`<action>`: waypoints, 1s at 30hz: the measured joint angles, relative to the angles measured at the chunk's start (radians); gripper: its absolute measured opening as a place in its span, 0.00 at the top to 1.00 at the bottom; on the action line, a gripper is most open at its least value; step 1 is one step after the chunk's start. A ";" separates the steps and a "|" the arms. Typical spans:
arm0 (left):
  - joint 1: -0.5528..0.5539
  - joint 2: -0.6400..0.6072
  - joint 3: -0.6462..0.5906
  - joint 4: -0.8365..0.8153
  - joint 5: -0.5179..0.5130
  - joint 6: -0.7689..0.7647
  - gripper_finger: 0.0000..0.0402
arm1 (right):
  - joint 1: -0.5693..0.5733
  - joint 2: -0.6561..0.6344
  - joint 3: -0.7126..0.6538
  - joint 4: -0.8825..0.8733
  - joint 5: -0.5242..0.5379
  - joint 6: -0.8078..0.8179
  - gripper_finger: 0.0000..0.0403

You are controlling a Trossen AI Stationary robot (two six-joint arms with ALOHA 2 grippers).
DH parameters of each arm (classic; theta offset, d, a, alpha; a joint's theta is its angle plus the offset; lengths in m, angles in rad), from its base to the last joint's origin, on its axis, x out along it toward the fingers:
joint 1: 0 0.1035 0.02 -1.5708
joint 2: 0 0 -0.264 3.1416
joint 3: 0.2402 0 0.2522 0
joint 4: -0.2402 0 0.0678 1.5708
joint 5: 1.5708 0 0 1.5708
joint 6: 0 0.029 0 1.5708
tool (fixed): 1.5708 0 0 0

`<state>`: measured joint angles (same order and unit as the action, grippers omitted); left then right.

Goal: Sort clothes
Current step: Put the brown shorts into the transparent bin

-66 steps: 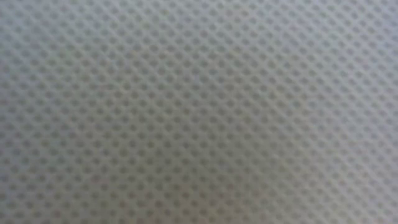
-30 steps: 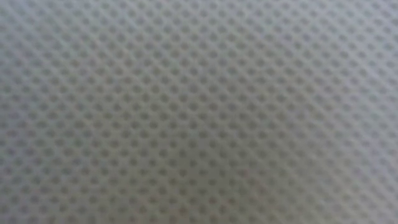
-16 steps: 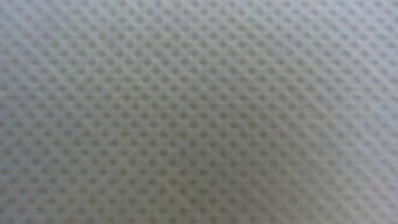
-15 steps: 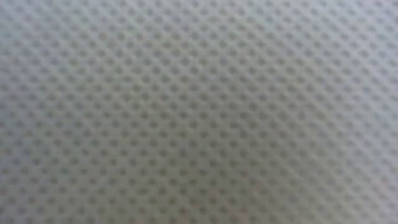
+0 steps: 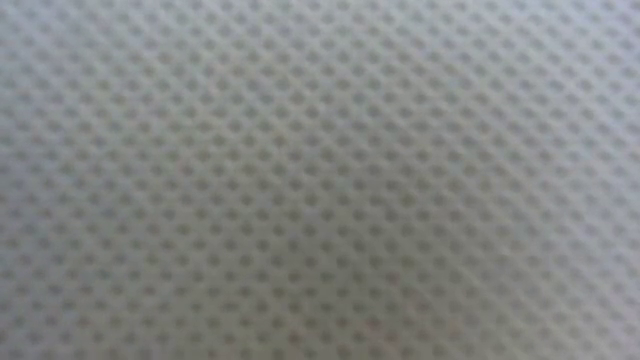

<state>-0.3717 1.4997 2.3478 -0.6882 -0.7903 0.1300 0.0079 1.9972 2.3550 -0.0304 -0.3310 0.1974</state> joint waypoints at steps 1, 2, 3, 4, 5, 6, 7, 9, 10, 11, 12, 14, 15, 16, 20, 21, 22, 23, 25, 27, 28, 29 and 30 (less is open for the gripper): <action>0.005 0.005 0.000 -0.009 0.006 -0.010 1.00 | 0.001 0.000 0.000 0.006 -0.001 -0.011 0.39; 0.008 0.010 0.000 -0.013 0.018 -0.013 1.00 | 0.002 -0.001 0.000 0.008 -0.002 -0.023 0.44; 0.010 0.017 0.000 -0.014 0.031 -0.016 1.00 | 0.003 -0.006 0.000 0.007 -0.002 -0.034 0.51; 0.010 0.023 0.000 -0.013 0.041 -0.017 1.00 | 0.003 -0.011 0.000 0.007 -0.002 -0.041 0.59; 0.010 0.031 0.000 -0.012 0.046 -0.016 1.00 | 0.003 -0.015 0.000 0.009 0.000 -0.051 0.69; 0.010 0.038 0.000 -0.012 0.045 -0.010 1.00 | 0.003 -0.019 0.000 0.011 0.007 -0.061 0.80; 0.010 0.044 0.000 -0.013 0.043 -0.007 1.00 | 0.003 -0.024 0.000 0.013 0.011 -0.077 0.89; 0.009 0.054 0.004 -0.016 0.013 -0.007 0.99 | 0.003 -0.030 0.000 0.019 0.016 -0.090 0.95; 0.009 0.056 0.006 -0.021 -0.005 -0.007 0.97 | 0.003 -0.035 0.000 0.017 0.017 -0.090 0.96; 0.009 0.056 0.007 -0.027 -0.020 -0.007 0.95 | 0.002 -0.040 0.000 0.016 0.018 -0.092 0.97; 0.009 0.051 0.007 -0.037 -0.036 -0.007 0.93 | 0.001 -0.046 0.000 0.016 0.027 -0.097 0.97; 0.009 0.038 0.007 -0.071 -0.058 -0.007 0.88 | -0.001 -0.067 0.000 0.005 0.074 -0.117 0.98; 0.009 0.027 0.008 -0.094 -0.060 -0.006 0.85 | -0.001 -0.081 0.000 -0.006 0.114 -0.136 0.98; 0.009 0.016 0.008 -0.116 -0.060 -0.008 0.82 | -0.001 -0.101 0.000 -0.028 0.167 -0.159 0.98; 0.009 -0.032 0.008 -0.169 -0.064 0.010 0.74 | -0.001 -0.175 0.000 -0.115 0.475 -0.316 0.98; 0.009 -0.045 0.008 -0.179 -0.065 0.018 0.73 | -0.001 -0.193 0.000 -0.127 0.562 -0.367 0.98; 0.009 -0.056 0.008 -0.188 -0.066 0.030 0.72 | -0.001 -0.209 0.000 -0.136 0.646 -0.423 0.98; 0.009 -0.067 0.008 -0.195 -0.067 0.046 0.71 | -0.002 -0.224 0.000 -0.137 0.729 -0.486 0.98; 0.009 -0.082 0.008 -0.207 -0.095 0.069 0.70 | -0.001 -0.250 0.000 -0.136 0.929 -0.637 0.98; 0.009 -0.094 0.007 -0.213 -0.161 0.074 0.70 | -0.008 -0.269 0.000 -0.114 1.103 -0.803 0.98; 0.009 -0.099 0.007 -0.214 -0.192 0.075 0.70 | -0.015 -0.278 0.000 -0.112 1.176 -0.886 0.98; 0.009 -0.106 0.007 -0.219 -0.217 0.074 0.70 | -0.023 -0.285 0.000 -0.112 1.240 -0.958 0.98; 0.009 -0.112 0.007 -0.230 -0.229 0.073 0.70 | -0.035 -0.292 0.001 -0.116 1.295 -1.019 0.98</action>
<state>-0.3622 1.3872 2.3547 -0.9183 -1.0193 0.2035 -0.0274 1.7056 2.3558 -0.1461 0.9636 -0.8220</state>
